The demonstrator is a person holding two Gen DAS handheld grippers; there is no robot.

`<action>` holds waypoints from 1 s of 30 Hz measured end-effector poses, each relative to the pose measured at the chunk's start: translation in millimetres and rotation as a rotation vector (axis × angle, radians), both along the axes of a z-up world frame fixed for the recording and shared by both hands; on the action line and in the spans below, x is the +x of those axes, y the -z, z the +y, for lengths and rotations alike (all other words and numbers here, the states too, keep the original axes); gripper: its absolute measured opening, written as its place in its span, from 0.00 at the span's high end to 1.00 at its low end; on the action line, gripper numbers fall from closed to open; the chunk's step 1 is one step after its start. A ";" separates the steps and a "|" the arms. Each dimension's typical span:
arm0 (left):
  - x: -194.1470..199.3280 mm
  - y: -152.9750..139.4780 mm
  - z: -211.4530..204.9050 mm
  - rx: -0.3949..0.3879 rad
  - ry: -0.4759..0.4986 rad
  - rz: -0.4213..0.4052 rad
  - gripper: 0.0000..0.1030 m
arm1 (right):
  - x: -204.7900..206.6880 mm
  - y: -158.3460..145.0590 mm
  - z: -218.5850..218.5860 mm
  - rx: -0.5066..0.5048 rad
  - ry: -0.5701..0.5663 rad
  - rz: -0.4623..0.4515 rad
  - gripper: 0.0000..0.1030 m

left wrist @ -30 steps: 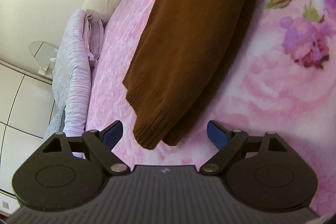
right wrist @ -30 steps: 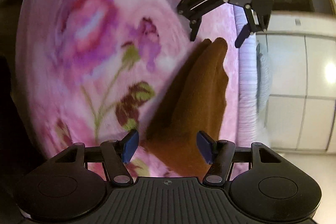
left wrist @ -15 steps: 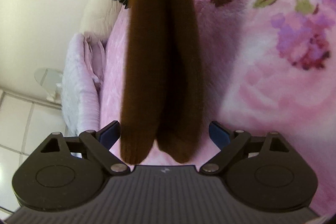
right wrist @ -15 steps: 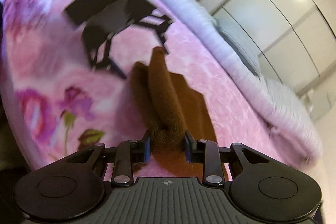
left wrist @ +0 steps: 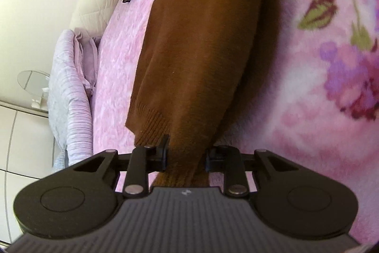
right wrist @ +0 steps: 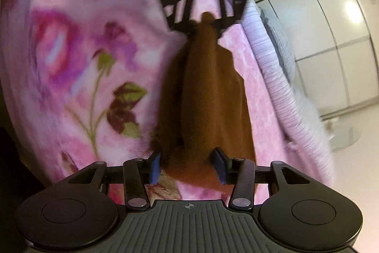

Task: Fold clothes
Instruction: 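Lift the brown vest with both grippers and fold it in half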

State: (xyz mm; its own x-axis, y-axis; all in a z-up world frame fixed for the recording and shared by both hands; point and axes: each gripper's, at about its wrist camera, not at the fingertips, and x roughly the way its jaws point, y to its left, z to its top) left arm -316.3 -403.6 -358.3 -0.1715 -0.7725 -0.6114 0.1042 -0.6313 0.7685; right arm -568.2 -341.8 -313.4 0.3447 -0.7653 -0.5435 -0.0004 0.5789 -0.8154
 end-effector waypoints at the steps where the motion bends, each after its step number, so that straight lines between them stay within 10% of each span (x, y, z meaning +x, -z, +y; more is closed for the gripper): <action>1: -0.5 -1.5 -2.0 0.005 0.000 0.001 0.78 | 4.2 8.3 0.6 -0.041 -0.009 0.020 0.53; 7: -2.0 -4.6 1.5 0.023 -0.004 0.004 0.78 | 15.8 22.7 -15.9 -0.039 0.009 0.040 0.53; 11: -2.7 -1.4 3.6 0.030 -0.005 0.006 0.78 | 14.6 0.0 -33.5 0.105 0.068 -0.002 0.63; 30: 35.3 -69.6 10.7 -0.052 -0.115 0.053 0.79 | 25.7 -102.8 -64.8 0.181 -0.030 -0.120 0.73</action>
